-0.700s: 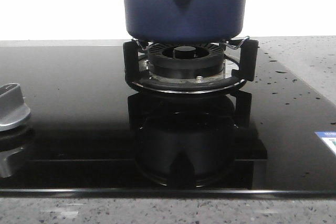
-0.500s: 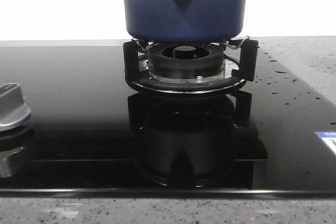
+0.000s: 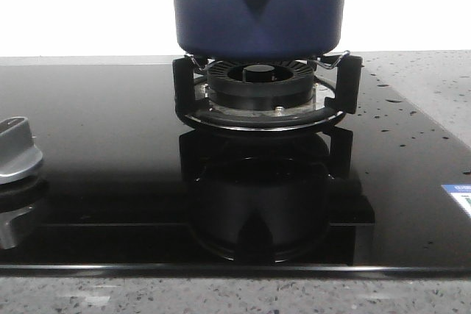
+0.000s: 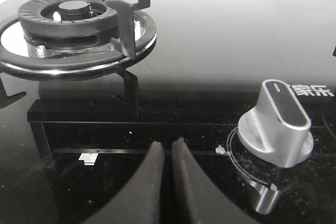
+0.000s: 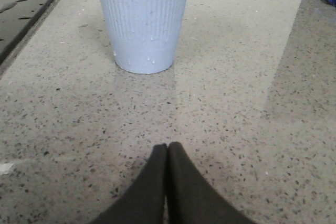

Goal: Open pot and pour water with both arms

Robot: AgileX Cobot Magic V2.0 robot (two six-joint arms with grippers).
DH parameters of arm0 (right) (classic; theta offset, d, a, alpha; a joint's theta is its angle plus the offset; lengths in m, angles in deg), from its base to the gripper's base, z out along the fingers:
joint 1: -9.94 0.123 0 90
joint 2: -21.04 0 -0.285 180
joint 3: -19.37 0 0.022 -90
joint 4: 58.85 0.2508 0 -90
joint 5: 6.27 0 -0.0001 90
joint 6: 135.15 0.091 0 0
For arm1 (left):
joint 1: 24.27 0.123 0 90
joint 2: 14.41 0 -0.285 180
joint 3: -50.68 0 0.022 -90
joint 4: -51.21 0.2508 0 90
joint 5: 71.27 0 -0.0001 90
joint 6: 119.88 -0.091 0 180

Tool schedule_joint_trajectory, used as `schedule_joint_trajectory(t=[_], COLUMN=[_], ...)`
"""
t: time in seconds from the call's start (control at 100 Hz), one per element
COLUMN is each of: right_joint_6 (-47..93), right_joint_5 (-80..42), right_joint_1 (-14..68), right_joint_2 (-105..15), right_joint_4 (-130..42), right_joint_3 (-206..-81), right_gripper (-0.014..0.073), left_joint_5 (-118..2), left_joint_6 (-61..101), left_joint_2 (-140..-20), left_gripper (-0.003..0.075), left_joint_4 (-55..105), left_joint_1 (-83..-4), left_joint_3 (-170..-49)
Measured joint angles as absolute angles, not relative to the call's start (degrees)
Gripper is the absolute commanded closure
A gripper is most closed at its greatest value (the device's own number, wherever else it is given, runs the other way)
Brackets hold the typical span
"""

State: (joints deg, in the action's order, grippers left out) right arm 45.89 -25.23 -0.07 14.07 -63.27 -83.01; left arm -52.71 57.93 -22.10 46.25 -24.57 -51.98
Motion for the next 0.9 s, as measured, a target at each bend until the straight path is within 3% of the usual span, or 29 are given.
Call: schedule_joint_trajectory(t=[0.33,0.51,0.67,0.9], right_joint_6=[45.89,45.89,45.99,46.08], right_joint_5=[-24.56,-15.92,-6.27,-7.43], right_joint_1=[-0.07,-0.07,-0.07,-0.07], right_joint_2=[14.07,14.07,14.07,14.07], right_joint_4=[-64.74,-65.3,-54.27,-43.94], right_joint_3=[-83.01,-83.01,-83.01,-83.01], right_gripper=[0.0659,0.0659,0.0659,0.0659], left_joint_5=[-52.71,-53.02,-57.16,-67.16], left_joint_6=[57.93,57.93,57.93,57.93], left_joint_2=[-22.1,-22.1,-22.1,-22.1], left_gripper=[0.0741,0.0741,0.0741,0.0741], left_joint_4=[48.5,51.76,51.21,49.65], left_joint_1=[-24.57,-24.57,-24.57,-24.57], left_joint_3=[-51.98,-51.98,-51.98,-51.98])
